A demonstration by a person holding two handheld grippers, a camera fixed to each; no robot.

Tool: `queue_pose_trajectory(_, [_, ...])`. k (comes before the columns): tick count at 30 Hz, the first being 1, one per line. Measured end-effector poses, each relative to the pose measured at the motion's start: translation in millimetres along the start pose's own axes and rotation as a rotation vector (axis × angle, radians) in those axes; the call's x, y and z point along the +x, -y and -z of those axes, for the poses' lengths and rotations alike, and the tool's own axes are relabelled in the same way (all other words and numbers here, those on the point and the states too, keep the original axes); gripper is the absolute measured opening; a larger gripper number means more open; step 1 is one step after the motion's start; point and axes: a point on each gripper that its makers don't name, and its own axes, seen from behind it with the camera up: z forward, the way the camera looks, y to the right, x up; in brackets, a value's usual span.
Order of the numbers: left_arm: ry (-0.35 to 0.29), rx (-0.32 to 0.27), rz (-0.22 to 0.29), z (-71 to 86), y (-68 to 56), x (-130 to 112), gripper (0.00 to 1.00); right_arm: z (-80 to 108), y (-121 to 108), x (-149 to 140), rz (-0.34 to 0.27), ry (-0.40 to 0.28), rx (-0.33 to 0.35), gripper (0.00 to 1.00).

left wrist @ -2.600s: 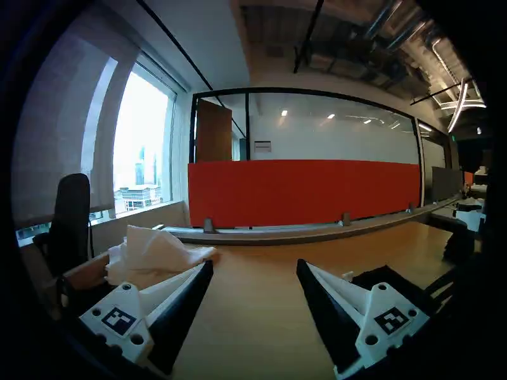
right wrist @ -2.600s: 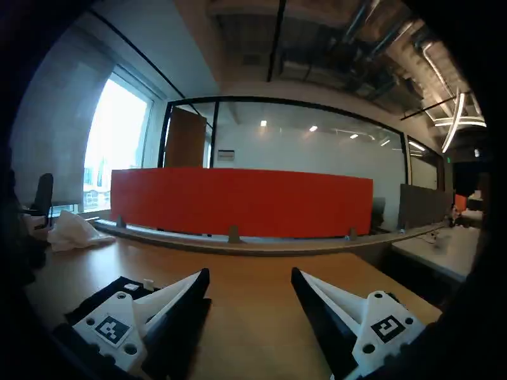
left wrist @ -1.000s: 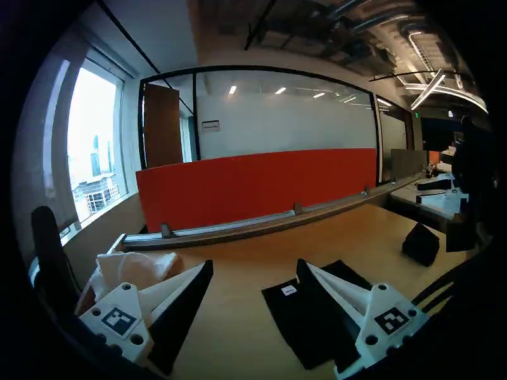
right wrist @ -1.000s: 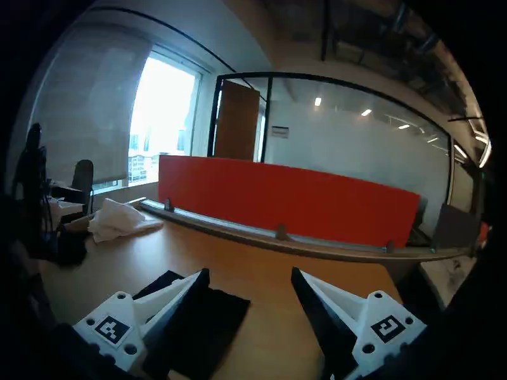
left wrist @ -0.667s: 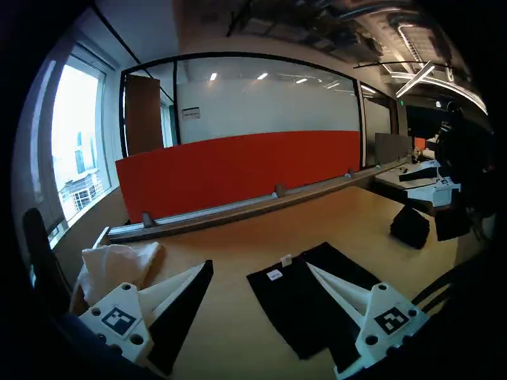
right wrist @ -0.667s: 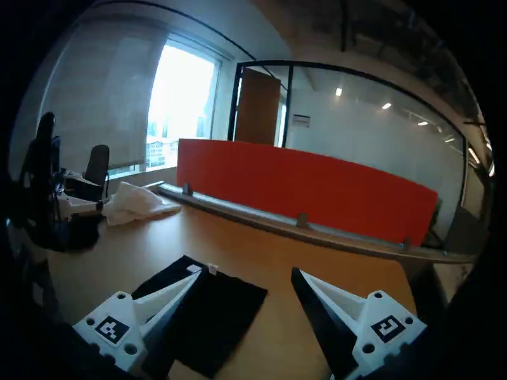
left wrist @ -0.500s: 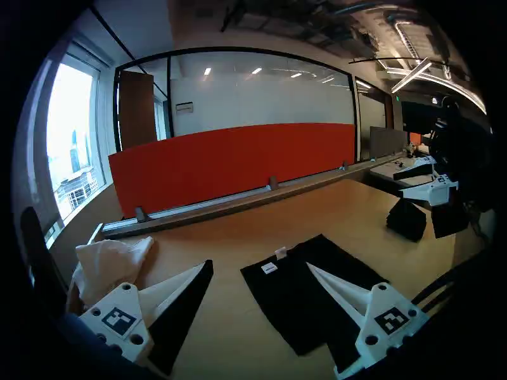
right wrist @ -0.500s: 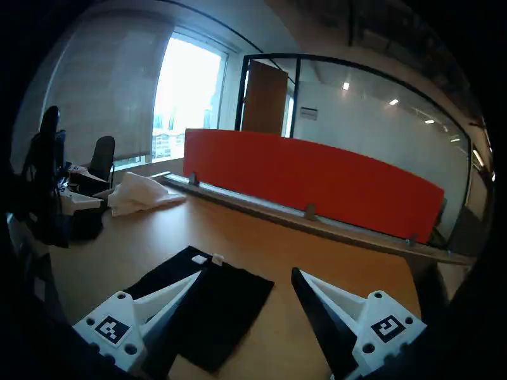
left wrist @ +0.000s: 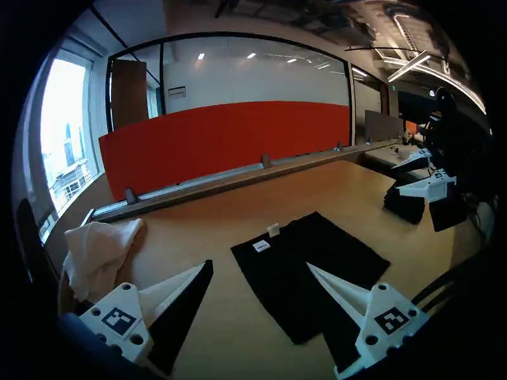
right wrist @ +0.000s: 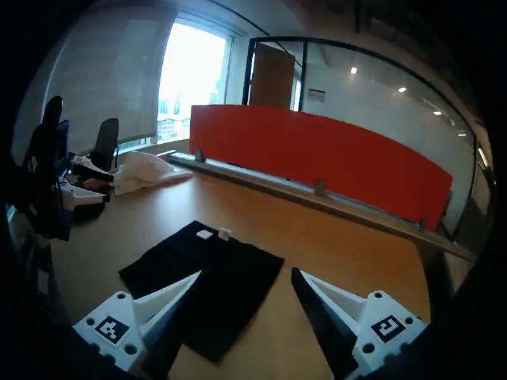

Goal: Fold towel

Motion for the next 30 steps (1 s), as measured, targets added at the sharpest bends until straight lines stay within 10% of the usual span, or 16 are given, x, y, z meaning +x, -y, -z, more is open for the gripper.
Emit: queue_pose_trajectory(30, [0.21, -0.097, -0.052, -35.6, -39.8, -105, 0.98, -37.1, 29, -114, 0.013, 0.207, 0.087, 1.0])
